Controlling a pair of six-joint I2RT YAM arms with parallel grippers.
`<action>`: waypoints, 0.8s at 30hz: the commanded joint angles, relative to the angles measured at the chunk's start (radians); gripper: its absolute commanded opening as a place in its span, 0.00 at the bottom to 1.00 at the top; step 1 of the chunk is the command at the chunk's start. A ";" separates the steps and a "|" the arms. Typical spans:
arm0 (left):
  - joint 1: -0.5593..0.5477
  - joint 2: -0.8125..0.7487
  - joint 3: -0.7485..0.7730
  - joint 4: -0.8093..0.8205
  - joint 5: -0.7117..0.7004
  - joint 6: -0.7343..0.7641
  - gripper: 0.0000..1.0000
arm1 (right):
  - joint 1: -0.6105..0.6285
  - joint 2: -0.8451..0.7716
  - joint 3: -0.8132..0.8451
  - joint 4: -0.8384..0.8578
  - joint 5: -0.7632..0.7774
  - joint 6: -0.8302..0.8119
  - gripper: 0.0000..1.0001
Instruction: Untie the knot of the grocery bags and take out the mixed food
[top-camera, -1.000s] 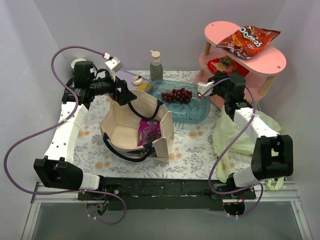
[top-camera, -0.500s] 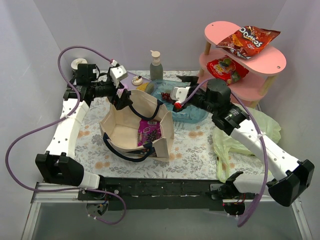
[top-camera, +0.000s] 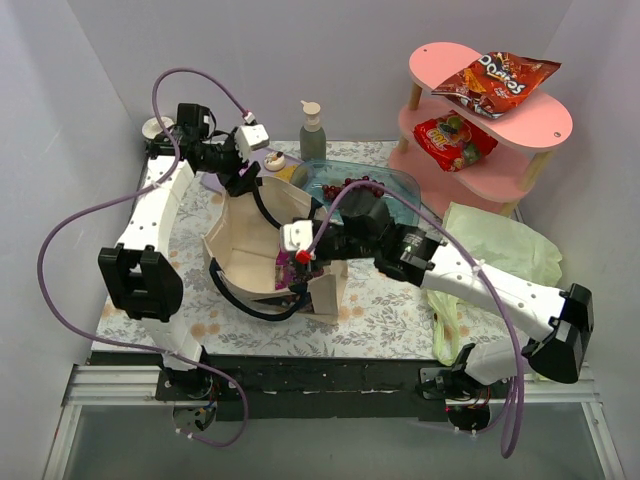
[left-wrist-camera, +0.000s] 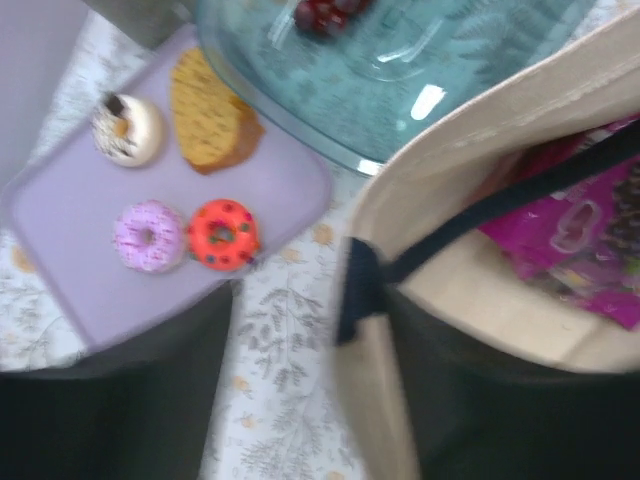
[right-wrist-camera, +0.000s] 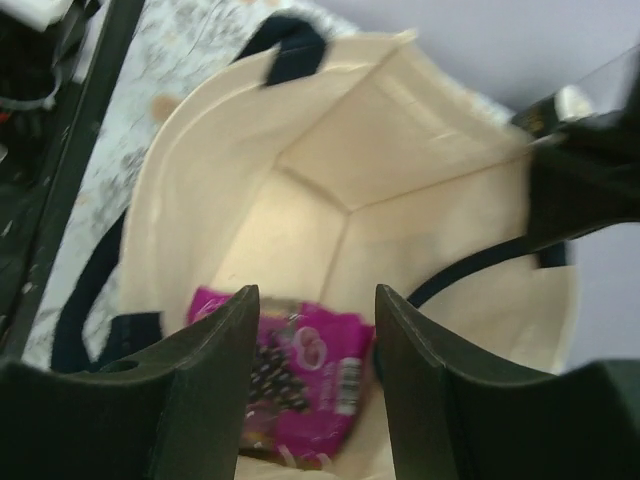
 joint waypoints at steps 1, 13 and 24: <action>0.003 0.062 0.137 -0.282 0.022 0.072 0.32 | 0.015 0.005 -0.096 0.026 -0.005 0.028 0.56; 0.002 -0.504 -0.245 -0.153 0.219 -0.286 0.00 | 0.024 0.082 -0.068 -0.148 0.015 -0.212 0.43; -0.004 -1.214 -0.838 0.195 0.228 -0.525 0.00 | 0.024 0.087 -0.104 -0.187 0.010 -0.302 0.36</action>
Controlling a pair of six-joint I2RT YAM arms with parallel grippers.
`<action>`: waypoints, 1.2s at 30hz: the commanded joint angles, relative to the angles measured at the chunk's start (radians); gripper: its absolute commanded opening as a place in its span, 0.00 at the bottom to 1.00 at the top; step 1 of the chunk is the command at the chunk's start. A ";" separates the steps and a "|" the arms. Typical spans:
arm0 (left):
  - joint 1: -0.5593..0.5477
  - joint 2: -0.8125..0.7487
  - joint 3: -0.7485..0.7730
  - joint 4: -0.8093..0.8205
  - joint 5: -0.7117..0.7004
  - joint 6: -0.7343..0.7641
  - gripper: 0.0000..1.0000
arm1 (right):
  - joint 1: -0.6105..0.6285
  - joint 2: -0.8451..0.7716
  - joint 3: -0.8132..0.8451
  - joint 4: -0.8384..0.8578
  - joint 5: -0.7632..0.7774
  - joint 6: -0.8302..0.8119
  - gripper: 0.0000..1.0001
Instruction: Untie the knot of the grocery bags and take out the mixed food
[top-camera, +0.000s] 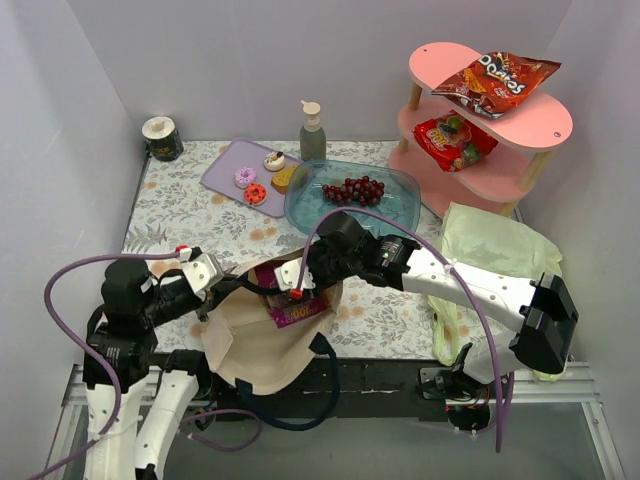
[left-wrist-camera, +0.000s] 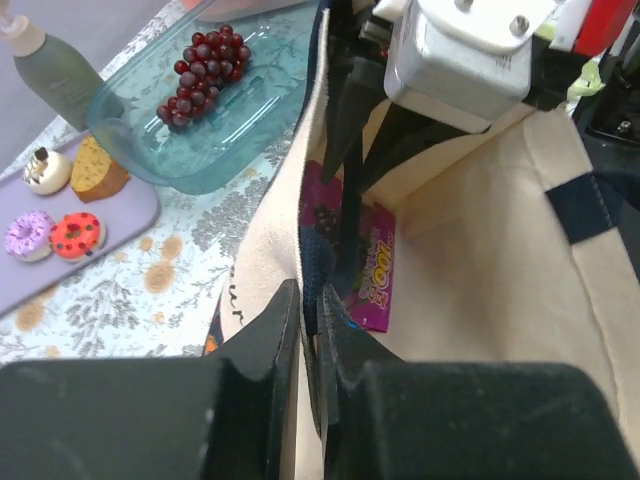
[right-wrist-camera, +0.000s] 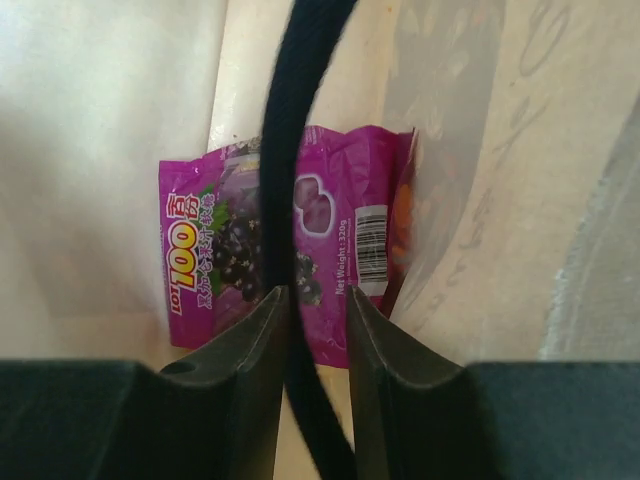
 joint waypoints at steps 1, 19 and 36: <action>-0.002 0.034 -0.063 0.156 0.031 -0.160 0.00 | -0.006 0.007 0.009 -0.010 -0.025 -0.038 0.35; 0.051 0.276 -0.152 0.473 -0.146 -0.697 0.00 | -0.006 0.041 0.081 -0.063 -0.056 -0.006 0.28; 0.065 0.333 -0.128 0.588 -0.100 -0.812 0.00 | -0.023 0.210 0.066 0.102 0.242 0.529 0.01</action>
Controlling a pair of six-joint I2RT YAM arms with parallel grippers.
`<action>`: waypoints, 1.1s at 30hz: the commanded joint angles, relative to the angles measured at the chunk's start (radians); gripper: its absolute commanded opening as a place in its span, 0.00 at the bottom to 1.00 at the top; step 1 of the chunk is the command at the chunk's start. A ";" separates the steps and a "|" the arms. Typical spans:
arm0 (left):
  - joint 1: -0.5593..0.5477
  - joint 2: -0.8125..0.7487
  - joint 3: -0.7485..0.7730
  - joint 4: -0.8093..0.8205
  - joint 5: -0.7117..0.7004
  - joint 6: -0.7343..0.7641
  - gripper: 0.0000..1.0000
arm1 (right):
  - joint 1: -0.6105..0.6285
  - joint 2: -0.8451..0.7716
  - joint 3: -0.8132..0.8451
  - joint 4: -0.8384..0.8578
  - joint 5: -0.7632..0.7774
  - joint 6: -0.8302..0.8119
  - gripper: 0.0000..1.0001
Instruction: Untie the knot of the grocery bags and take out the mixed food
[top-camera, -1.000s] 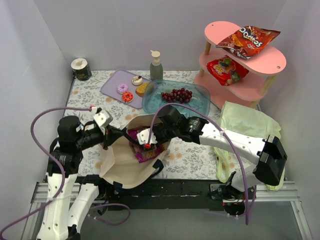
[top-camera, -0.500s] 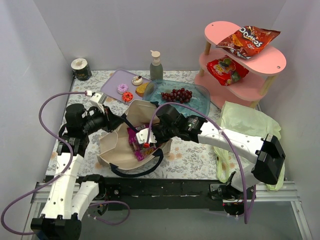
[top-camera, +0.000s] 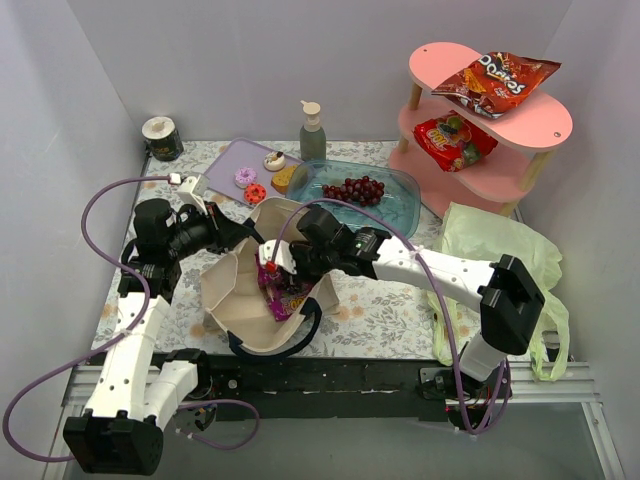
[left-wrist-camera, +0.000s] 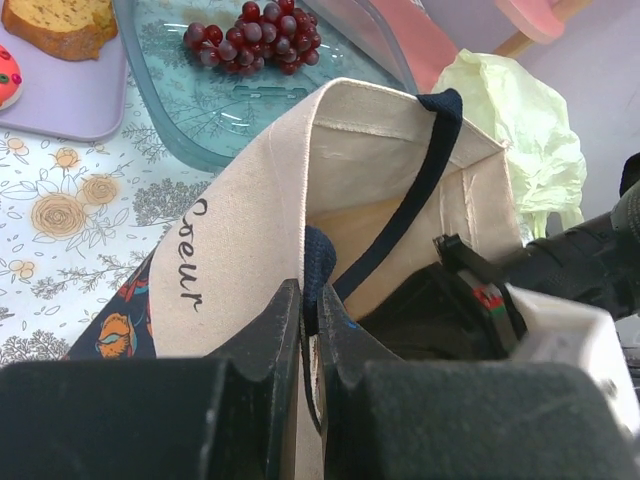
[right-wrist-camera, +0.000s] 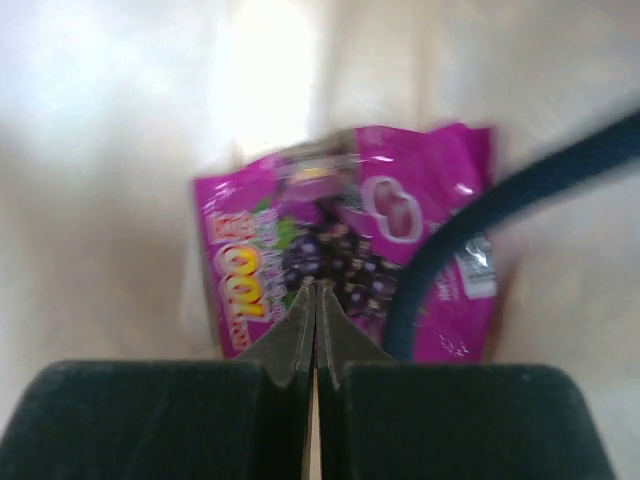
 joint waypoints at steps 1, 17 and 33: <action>0.003 -0.038 0.017 0.051 0.042 -0.006 0.00 | -0.001 0.026 -0.041 0.141 0.380 0.321 0.01; 0.003 -0.093 -0.006 -0.043 0.127 0.129 0.00 | -0.067 0.181 -0.086 0.115 0.409 0.645 0.55; 0.018 -0.046 0.020 -0.020 0.045 0.155 0.00 | -0.111 0.154 0.006 0.184 -0.014 0.341 0.01</action>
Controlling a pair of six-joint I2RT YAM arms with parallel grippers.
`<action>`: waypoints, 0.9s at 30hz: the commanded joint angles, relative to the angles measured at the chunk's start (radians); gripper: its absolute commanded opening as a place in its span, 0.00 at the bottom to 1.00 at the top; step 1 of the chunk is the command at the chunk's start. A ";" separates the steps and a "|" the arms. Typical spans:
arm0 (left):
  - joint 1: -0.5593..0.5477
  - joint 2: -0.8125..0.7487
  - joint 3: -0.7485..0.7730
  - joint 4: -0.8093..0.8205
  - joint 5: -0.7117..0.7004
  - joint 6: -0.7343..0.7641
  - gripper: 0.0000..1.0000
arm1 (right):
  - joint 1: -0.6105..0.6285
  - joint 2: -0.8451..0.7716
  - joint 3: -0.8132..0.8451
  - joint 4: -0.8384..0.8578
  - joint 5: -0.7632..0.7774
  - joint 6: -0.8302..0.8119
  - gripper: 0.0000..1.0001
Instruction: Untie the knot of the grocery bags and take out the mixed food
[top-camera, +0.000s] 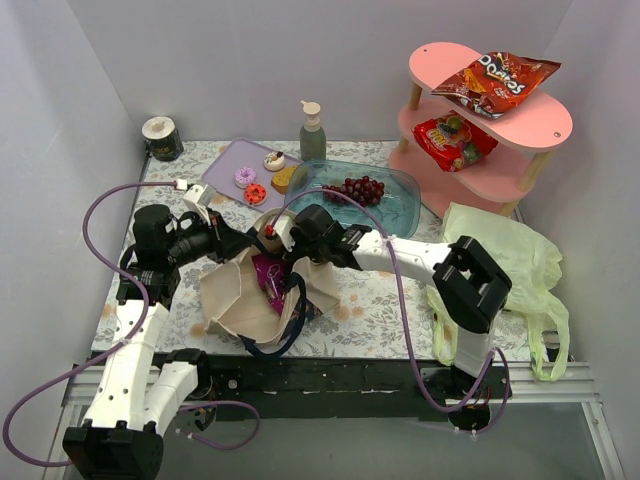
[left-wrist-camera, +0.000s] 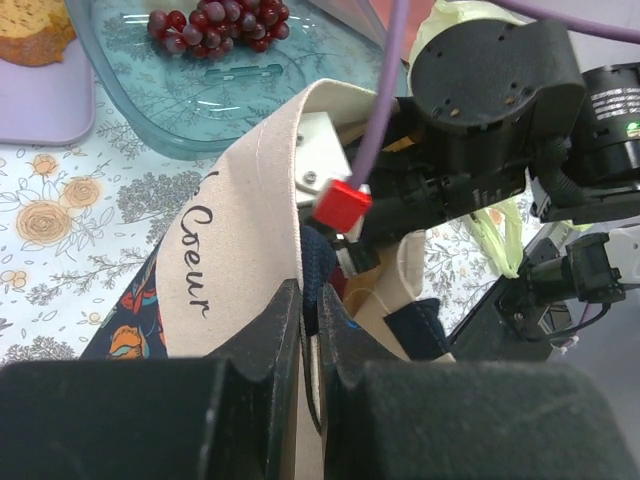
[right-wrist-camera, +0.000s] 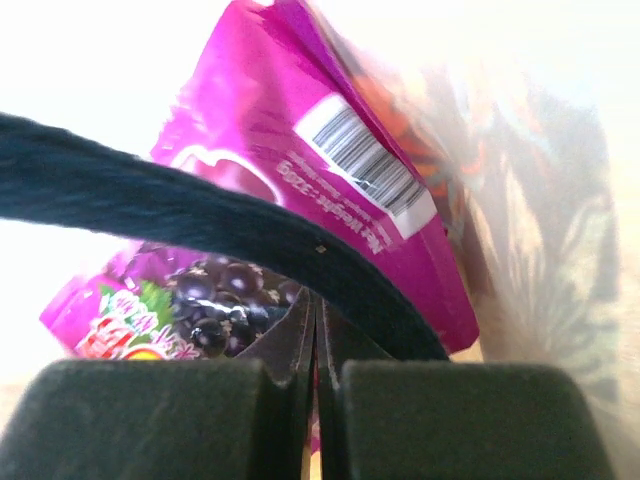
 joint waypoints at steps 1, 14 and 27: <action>0.021 0.004 0.038 0.042 -0.048 0.037 0.00 | -0.026 -0.069 0.053 -0.073 -0.233 -0.179 0.01; 0.046 0.131 0.135 0.088 -0.117 0.043 0.00 | -0.007 -0.147 0.151 -0.277 -0.367 -0.344 0.01; 0.046 0.090 0.091 0.074 0.078 0.047 0.00 | 0.006 -0.080 0.006 -0.191 0.247 0.267 0.71</action>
